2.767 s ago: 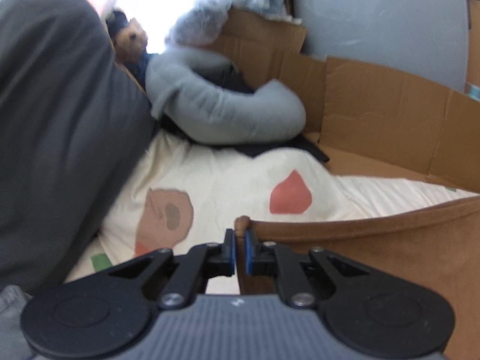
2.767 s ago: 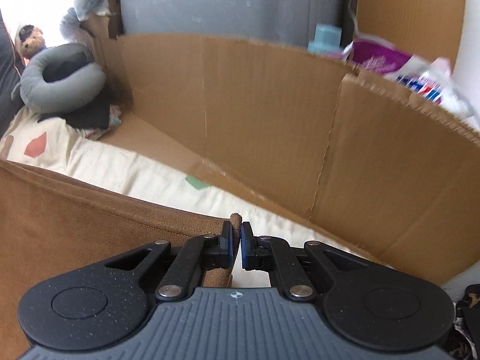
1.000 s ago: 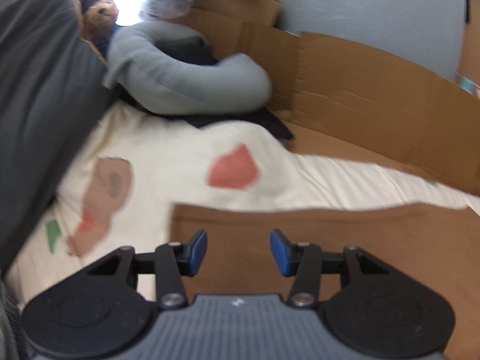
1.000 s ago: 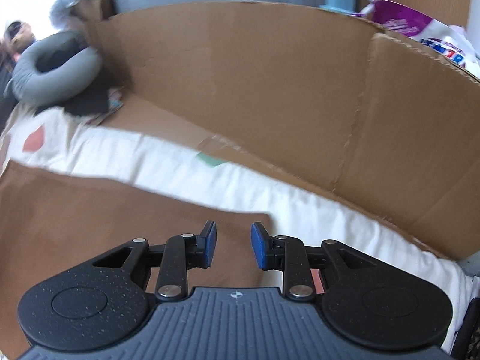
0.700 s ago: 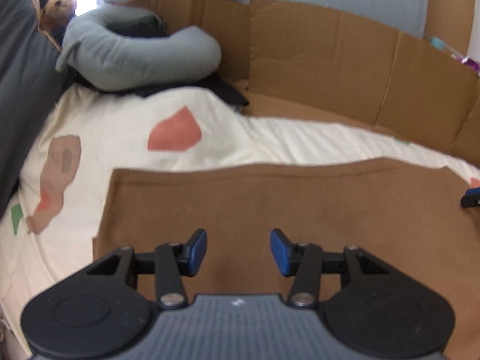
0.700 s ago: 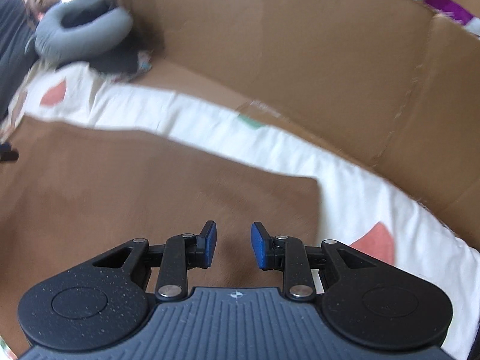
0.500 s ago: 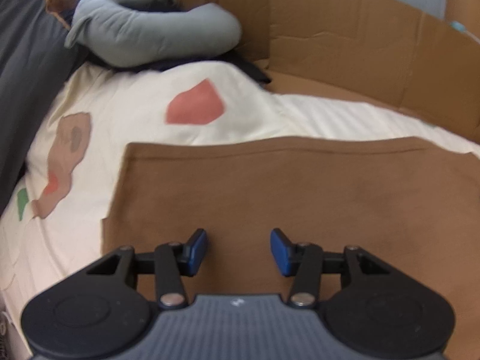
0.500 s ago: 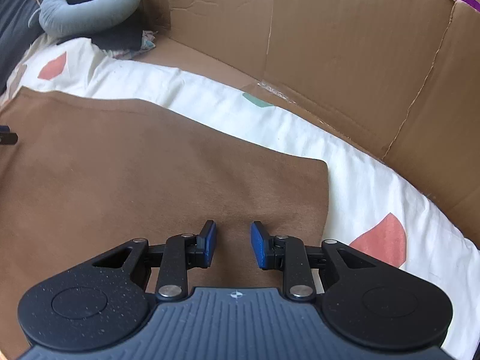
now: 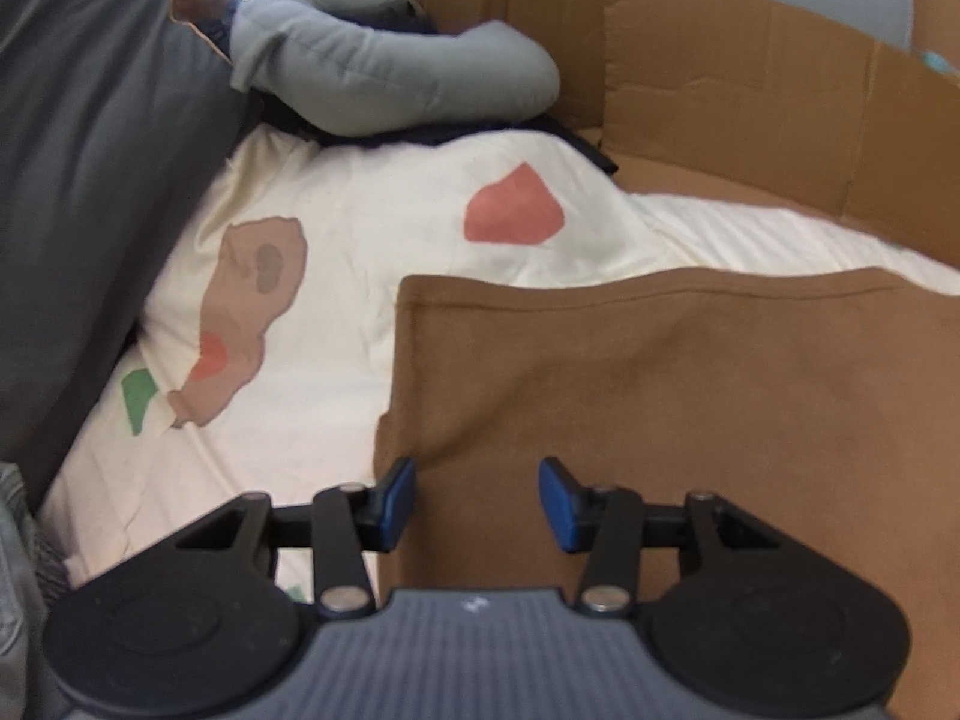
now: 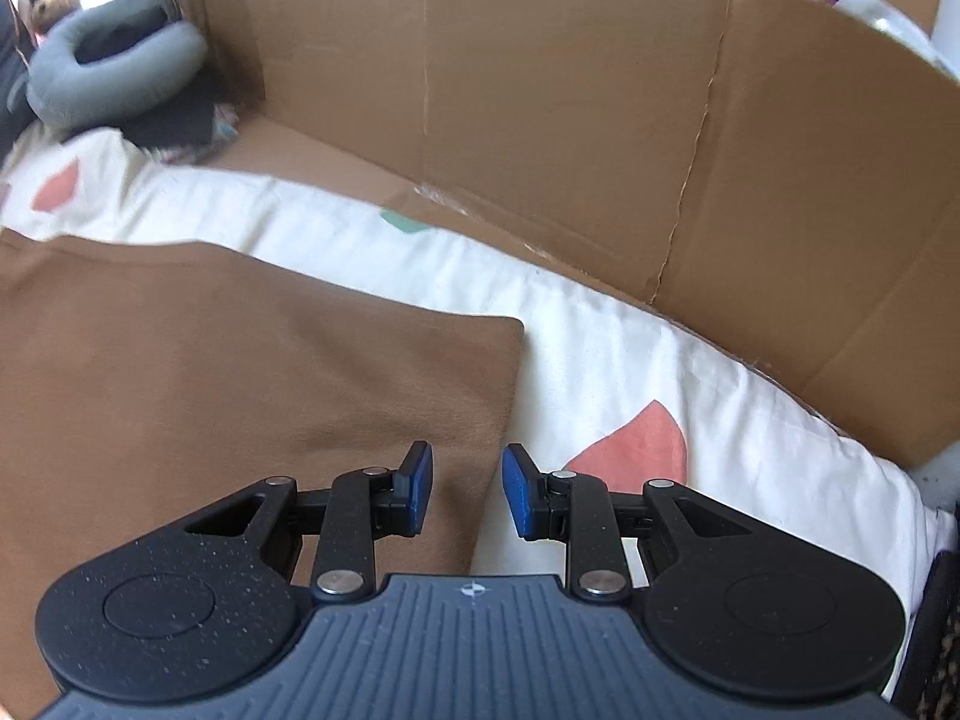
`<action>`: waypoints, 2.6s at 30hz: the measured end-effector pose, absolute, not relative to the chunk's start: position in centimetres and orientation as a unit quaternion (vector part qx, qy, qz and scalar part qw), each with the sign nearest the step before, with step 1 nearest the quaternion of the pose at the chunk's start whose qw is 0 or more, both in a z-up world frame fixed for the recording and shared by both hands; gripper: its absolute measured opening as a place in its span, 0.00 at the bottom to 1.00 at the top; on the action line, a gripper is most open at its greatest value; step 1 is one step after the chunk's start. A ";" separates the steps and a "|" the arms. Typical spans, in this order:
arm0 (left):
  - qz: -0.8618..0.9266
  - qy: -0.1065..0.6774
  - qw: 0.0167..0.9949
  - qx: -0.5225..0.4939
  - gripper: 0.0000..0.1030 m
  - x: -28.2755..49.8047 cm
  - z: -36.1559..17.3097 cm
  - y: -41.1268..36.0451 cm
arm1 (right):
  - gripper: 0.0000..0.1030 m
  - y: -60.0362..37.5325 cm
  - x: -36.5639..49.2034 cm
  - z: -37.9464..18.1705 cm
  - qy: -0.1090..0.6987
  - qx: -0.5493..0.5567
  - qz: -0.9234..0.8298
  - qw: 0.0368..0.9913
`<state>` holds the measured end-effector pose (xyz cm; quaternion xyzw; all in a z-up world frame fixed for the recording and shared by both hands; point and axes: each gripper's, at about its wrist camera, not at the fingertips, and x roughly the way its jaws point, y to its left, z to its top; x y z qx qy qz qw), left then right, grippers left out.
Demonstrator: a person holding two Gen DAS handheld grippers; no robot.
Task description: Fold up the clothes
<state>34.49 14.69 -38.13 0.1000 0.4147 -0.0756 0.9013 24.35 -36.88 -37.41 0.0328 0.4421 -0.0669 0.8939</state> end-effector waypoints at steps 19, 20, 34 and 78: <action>-0.119 0.443 0.884 0.093 0.70 24.2 -40.9 12.3 | 0.39 -27.7 18.0 -38.2 0.483 -0.010 0.026 0.875; -0.118 0.442 0.884 0.097 0.73 23.9 -41.0 12.6 | 0.41 -27.9 17.4 -38.3 0.485 -0.013 0.025 0.874; -0.118 0.433 0.887 0.103 0.63 20.7 -37.0 13.6 | 0.45 -29.9 11.5 -35.0 0.466 0.001 -0.006 0.885; -0.343 0.474 0.809 0.059 0.14 13.9 -41.5 -2.0 | 0.29 -27.0 8.1 -37.2 0.473 0.078 -0.028 0.877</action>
